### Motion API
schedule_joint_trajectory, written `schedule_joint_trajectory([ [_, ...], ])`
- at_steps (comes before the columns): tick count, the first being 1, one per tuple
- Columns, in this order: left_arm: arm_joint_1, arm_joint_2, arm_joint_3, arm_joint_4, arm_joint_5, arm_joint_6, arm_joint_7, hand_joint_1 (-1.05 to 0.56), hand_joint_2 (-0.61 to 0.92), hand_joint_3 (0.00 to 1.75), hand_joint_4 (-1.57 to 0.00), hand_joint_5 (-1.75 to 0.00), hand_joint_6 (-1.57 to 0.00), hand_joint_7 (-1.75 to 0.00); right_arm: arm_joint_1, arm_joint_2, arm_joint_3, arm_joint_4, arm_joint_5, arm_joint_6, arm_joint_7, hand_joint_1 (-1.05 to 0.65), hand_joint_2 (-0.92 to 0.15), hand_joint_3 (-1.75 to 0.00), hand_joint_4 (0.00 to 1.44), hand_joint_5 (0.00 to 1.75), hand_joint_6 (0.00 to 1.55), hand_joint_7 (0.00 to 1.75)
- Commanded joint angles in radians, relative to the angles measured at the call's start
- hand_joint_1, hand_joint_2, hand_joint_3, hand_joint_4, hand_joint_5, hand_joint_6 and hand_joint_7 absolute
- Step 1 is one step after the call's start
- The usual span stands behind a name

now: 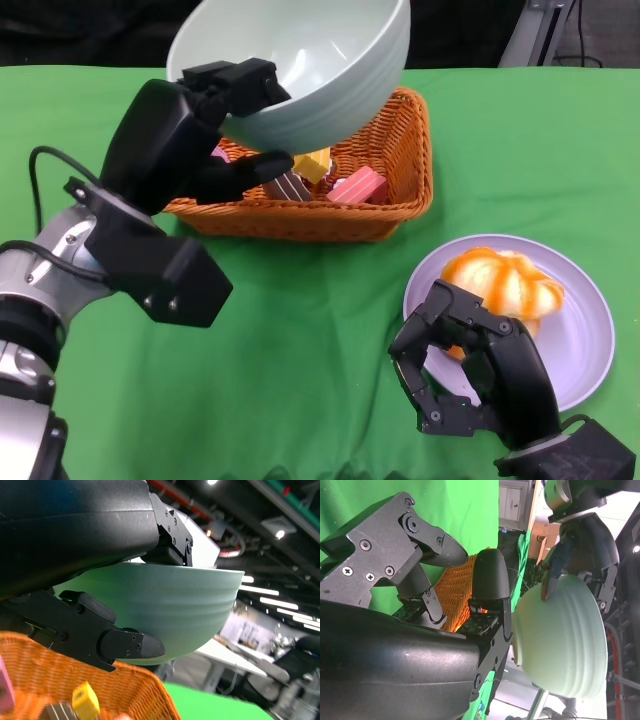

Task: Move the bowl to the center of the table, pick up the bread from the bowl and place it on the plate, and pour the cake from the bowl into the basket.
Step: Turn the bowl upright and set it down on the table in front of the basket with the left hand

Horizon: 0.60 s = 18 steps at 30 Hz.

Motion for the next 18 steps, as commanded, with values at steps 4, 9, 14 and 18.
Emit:
schedule_joint_trajectory([
  [4, -0.028, 0.072, -0.133, 0.001, 0.143, 0.053, 0.292, -0.14, 0.80, 0.64, -0.62, -1.75, -0.66, -1.29, 0.001, -0.012, -0.009, 0.005, 0.007, -0.008, -0.003, -0.10, -0.44, -1.13, 0.80, 1.74, 0.62, 1.46],
  [9, 0.005, 0.148, -0.311, -0.008, 0.378, 0.187, 0.687, -0.13, 0.89, 0.36, -0.65, -1.75, -0.67, -1.33, 0.004, -0.014, -0.011, 0.000, 0.004, 0.000, -0.005, -0.12, -0.45, -1.11, 0.80, 1.74, 0.62, 1.44],
  [14, 0.016, 0.166, -0.433, 0.034, 0.469, 0.221, 0.904, -0.22, 0.92, 0.24, -0.64, -1.75, -0.55, -1.48, 0.000, -0.013, -0.014, 0.007, 0.008, -0.008, -0.005, -0.13, -0.46, -1.10, 0.80, 1.74, 0.63, 1.42],
  [18, 0.028, 0.175, -0.520, 0.063, 0.499, 0.236, 1.017, -0.15, 0.92, 0.23, -0.64, -1.75, -0.47, -1.62, -0.003, -0.016, -0.015, 0.013, 0.026, -0.011, 0.009, -0.14, -0.48, -1.06, 0.80, 1.74, 0.63, 1.40],
])
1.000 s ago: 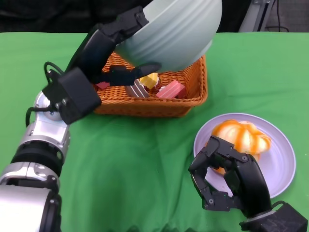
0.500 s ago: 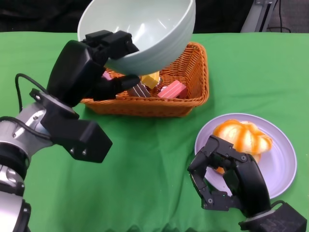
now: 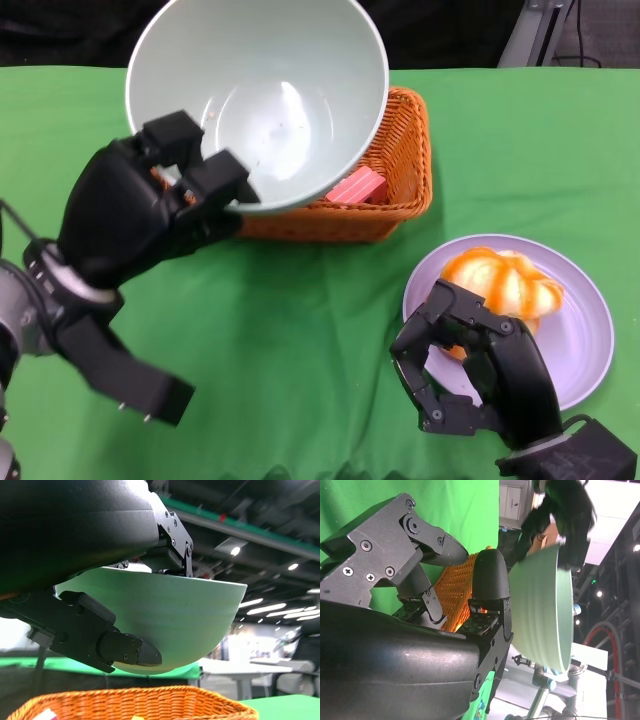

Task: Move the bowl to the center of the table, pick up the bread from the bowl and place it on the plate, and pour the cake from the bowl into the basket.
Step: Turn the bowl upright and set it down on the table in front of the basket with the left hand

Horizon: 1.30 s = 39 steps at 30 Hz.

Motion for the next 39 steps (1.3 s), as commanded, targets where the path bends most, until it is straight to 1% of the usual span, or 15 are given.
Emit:
schedule_joint_trajectory([
  [1, 0.020, 0.032, -0.059, 0.017, 0.019, 0.016, 0.117, -0.15, 0.92, 0.21, -0.64, -1.75, -0.45, -1.67, -0.002, -0.013, -0.011, 0.006, 0.021, -0.010, 0.008, -0.14, -0.48, -1.06, 0.80, 1.74, 0.63, 1.40],
  [2, 0.027, 0.035, -0.071, 0.017, 0.018, 0.019, 0.127, -0.16, 0.92, 0.19, -0.65, -1.75, -0.45, -1.69, -0.001, -0.014, -0.011, 0.003, 0.022, -0.007, 0.010, -0.14, -0.48, -1.05, 0.80, 1.74, 0.63, 1.40],
  [3, 0.035, 0.039, -0.079, 0.013, 0.015, 0.018, 0.131, -0.17, 0.92, 0.18, -0.66, -1.75, -0.47, -1.66, 0.002, -0.014, -0.011, -0.002, 0.026, -0.001, 0.013, -0.14, -0.49, -1.05, 0.79, 1.74, 0.64, 1.41],
  [7, 0.072, 0.056, -0.101, -0.002, -0.001, 0.003, 0.132, -0.17, 0.92, 0.27, -0.65, -1.75, -0.51, -1.57, 0.005, -0.014, -0.013, -0.008, 0.040, 0.006, 0.022, -0.12, -0.48, -1.06, 0.79, 1.73, 0.64, 1.41],
  [11, 0.110, 0.074, -0.111, -0.026, -0.001, 0.011, 0.132, -0.18, 0.92, 0.23, -0.65, -1.75, -0.53, -1.57, 0.007, -0.014, -0.015, -0.014, 0.048, 0.015, 0.030, -0.13, -0.47, -1.08, 0.80, 1.73, 0.64, 1.42],
  [13, 0.137, 0.082, -0.108, -0.046, -0.003, 0.011, 0.132, -0.20, 0.92, 0.29, -0.68, -1.75, -0.52, -1.58, 0.006, -0.016, -0.016, -0.016, 0.049, 0.016, 0.033, -0.15, -0.47, -1.07, 0.80, 1.73, 0.63, 1.42],
  [15, 0.162, 0.089, -0.108, -0.066, 0.004, 0.016, 0.132, -0.19, 0.92, 0.30, -0.67, -1.75, -0.51, -1.57, 0.005, -0.018, -0.017, -0.017, 0.046, 0.015, 0.033, -0.15, -0.48, -1.07, 0.80, 1.73, 0.63, 1.42],
  [17, 0.180, 0.095, -0.112, -0.076, 0.008, 0.011, 0.132, -0.16, 0.92, 0.30, -0.69, -1.75, -0.49, -1.63, 0.005, -0.018, -0.019, -0.018, 0.045, 0.015, 0.033, -0.15, -0.48, -1.06, 0.79, 1.73, 0.63, 1.42],
  [20, 0.200, 0.100, -0.118, -0.086, 0.010, 0.006, 0.132, -0.17, 0.92, 0.26, -0.70, -1.75, -0.49, -1.67, 0.005, -0.015, -0.020, -0.018, 0.055, 0.019, 0.040, -0.15, -0.48, -1.07, 0.79, 1.73, 0.63, 1.42],
  [23, 0.224, 0.103, -0.126, -0.096, 0.015, 0.001, 0.132, -0.13, 0.92, 0.25, -0.71, -1.75, -0.51, -1.68, 0.004, -0.014, -0.022, -0.017, 0.059, 0.016, 0.045, -0.14, -0.47, -1.07, 0.79, 1.73, 0.62, 1.42],
  [25, 0.238, 0.104, -0.131, -0.100, 0.019, -0.004, 0.132, -0.17, 0.92, 0.23, -0.71, -1.75, -0.51, -1.67, 0.002, -0.014, -0.024, -0.013, 0.059, 0.011, 0.046, -0.12, -0.46, -1.09, 0.79, 1.74, 0.62, 1.42],
  [29, 0.256, 0.103, -0.142, -0.094, 0.022, -0.012, 0.132, -0.11, 0.92, 0.20, -0.71, -1.75, -0.46, -1.74, 0.002, -0.012, -0.028, -0.012, 0.047, 0.009, 0.036, -0.13, -0.45, -1.11, 0.79, 1.74, 0.62, 1.41],
  [33, 0.269, 0.096, -0.153, -0.090, 0.024, -0.013, 0.132, -0.11, 0.92, 0.20, -0.71, -1.75, -0.45, -1.75, 0.002, -0.011, -0.029, -0.012, 0.051, 0.010, 0.042, -0.12, -0.45, -1.12, 0.79, 1.73, 0.63, 1.41],
  [34, 0.278, 0.091, -0.160, -0.087, 0.026, -0.012, 0.132, -0.08, 0.91, 0.18, -0.70, -1.75, -0.46, -1.75, 0.001, -0.013, -0.029, -0.013, 0.050, 0.013, 0.043, -0.12, -0.45, -1.12, 0.79, 1.74, 0.63, 1.41],
  [39, 0.283, 0.075, -0.189, -0.057, 0.026, -0.022, 0.132, -0.12, 0.89, 0.09, -0.68, -1.75, -0.48, -1.72, 0.002, -0.011, -0.030, -0.016, 0.052, 0.018, 0.042, -0.11, -0.45, -1.13, 0.79, 1.73, 0.64, 1.41],
])
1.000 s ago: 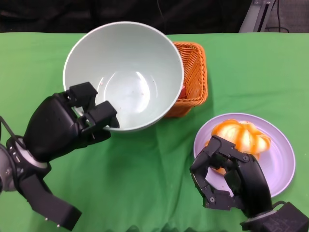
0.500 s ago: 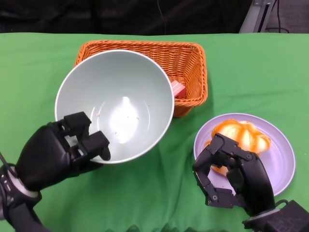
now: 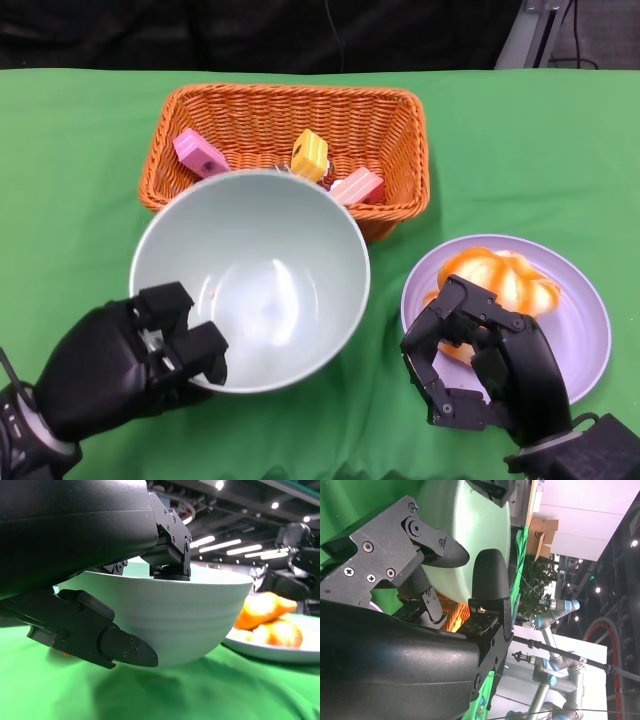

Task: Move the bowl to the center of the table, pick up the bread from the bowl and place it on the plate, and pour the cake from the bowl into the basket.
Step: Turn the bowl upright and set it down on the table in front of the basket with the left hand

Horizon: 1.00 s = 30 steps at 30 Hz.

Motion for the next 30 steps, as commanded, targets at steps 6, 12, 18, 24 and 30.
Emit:
schedule_joint_trajectory([
  [6, 0.003, -0.021, -0.036, 0.090, -0.017, -0.023, 0.088, -0.05, 0.92, 0.17, -0.68, -1.75, -0.46, -1.75, -0.002, -0.005, -0.008, 0.000, 0.017, 0.004, 0.004, -0.11, -0.44, -1.14, 0.79, 1.74, 0.63, 1.42],
  [12, -0.006, -0.045, -0.040, 0.146, -0.040, 0.010, 0.045, -0.08, 0.92, 0.16, -0.67, -1.75, -0.45, -1.75, 0.001, -0.006, -0.011, -0.002, 0.009, 0.001, -0.002, -0.12, -0.44, -1.13, 0.79, 1.74, 0.63, 1.43],
  [18, -0.010, -0.059, -0.040, 0.168, -0.058, 0.022, 0.029, -0.08, 0.92, 0.18, -0.63, -1.75, -0.41, -1.75, 0.003, -0.006, -0.009, -0.001, 0.013, -0.005, 0.004, -0.11, -0.45, -1.11, 0.78, 1.73, 0.62, 1.44],
  [24, -0.012, -0.062, -0.040, 0.176, -0.077, 0.009, -0.006, -0.14, 0.92, 0.17, -0.59, -1.75, -0.51, -1.52, 0.001, -0.006, -0.010, 0.000, -0.003, -0.004, -0.008, -0.13, -0.45, -1.12, 0.79, 1.73, 0.63, 1.42],
  [30, -0.009, -0.055, -0.031, 0.175, -0.097, -0.003, -0.024, -0.23, 0.92, 0.10, -0.60, -1.57, -0.78, -0.83, -0.001, -0.008, -0.010, -0.002, 0.000, 0.002, -0.005, -0.12, -0.45, -1.12, 0.79, 1.74, 0.63, 1.41],
])
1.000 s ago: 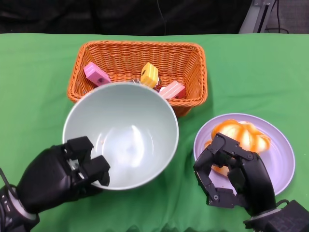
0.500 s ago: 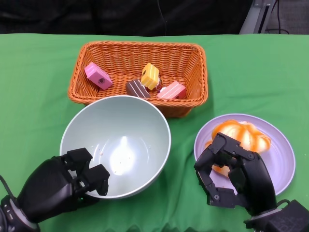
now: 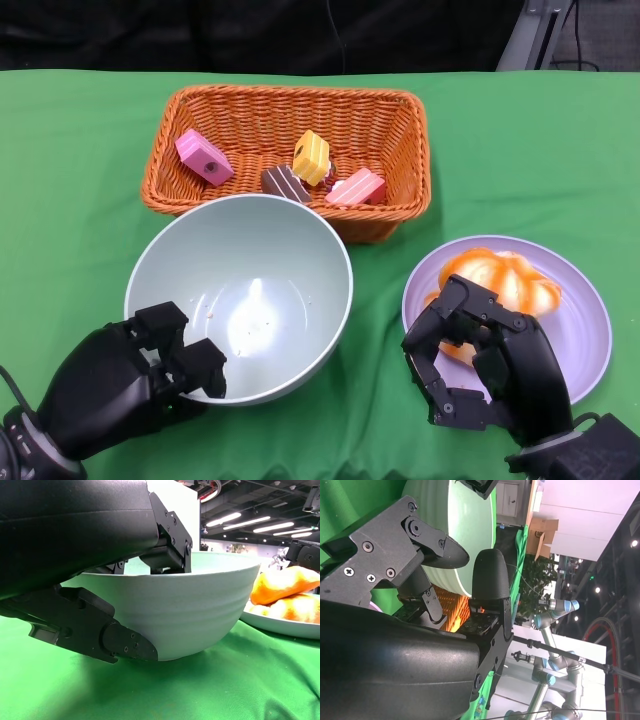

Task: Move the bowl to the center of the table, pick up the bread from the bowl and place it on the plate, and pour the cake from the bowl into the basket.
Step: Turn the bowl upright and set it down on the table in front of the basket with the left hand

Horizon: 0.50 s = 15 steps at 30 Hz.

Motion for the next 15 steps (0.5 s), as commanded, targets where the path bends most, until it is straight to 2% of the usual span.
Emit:
schedule_joint_trajectory([
  [1, -0.005, 0.019, 0.003, 0.005, -0.019, 0.006, -0.001, -0.26, 0.92, 0.11, -0.67, -1.34, -0.81, -0.73, 0.001, -0.008, -0.005, -0.006, 0.007, 0.006, -0.003, -0.12, -0.45, -1.12, 0.79, 1.74, 0.63, 1.41],
  [3, -0.004, 0.022, 0.004, 0.001, -0.021, 0.011, 0.010, -0.34, 0.92, 0.10, -0.75, -0.97, -0.87, -0.50, 0.000, -0.007, -0.006, -0.004, 0.006, 0.003, -0.005, -0.12, -0.44, -1.12, 0.79, 1.74, 0.63, 1.41],
  [4, -0.003, 0.025, 0.004, -0.001, -0.022, 0.004, 0.017, -0.35, 0.92, 0.10, -0.76, -0.91, -0.88, -0.45, 0.000, -0.006, -0.006, -0.004, 0.008, 0.001, -0.005, -0.12, -0.44, -1.12, 0.79, 1.74, 0.63, 1.41],
  [5, -0.002, 0.028, 0.003, -0.004, -0.023, -0.003, 0.023, -0.34, 0.92, 0.05, -0.74, -0.80, -0.88, -0.30, 0.000, -0.006, -0.006, -0.004, 0.011, 0.001, -0.002, -0.11, -0.44, -1.12, 0.79, 1.74, 0.64, 1.42],
  [8, 0.000, 0.039, 0.004, -0.007, -0.028, -0.022, 0.018, -0.36, 0.91, 0.01, -0.69, -0.65, -0.87, -0.12, 0.000, -0.007, -0.005, -0.003, 0.009, -0.002, -0.002, -0.11, -0.43, -1.14, 0.78, 1.74, 0.63, 1.43],
  [9, 0.002, 0.044, 0.008, -0.007, -0.035, -0.033, 0.002, -0.41, 0.92, 0.00, -0.69, -0.51, -0.83, -0.05, 0.000, -0.007, -0.005, -0.003, 0.013, -0.001, 0.002, -0.11, -0.43, -1.15, 0.79, 1.74, 0.63, 1.43],
  [12, 0.009, 0.061, 0.023, -0.009, -0.060, -0.059, -0.058, -0.56, 0.92, 0.02, -0.67, -0.25, -0.72, -0.01, 0.005, -0.006, -0.003, -0.010, 0.017, 0.008, 0.006, -0.11, -0.43, -1.15, 0.79, 1.74, 0.63, 1.43],
  [15, 0.017, 0.073, 0.040, -0.017, -0.091, -0.085, -0.115, -0.68, 0.92, 0.03, -0.61, -0.11, -0.61, 0.00, 0.006, -0.006, -0.003, -0.012, 0.023, 0.013, 0.013, -0.12, -0.43, -1.15, 0.79, 1.75, 0.63, 1.43],
])
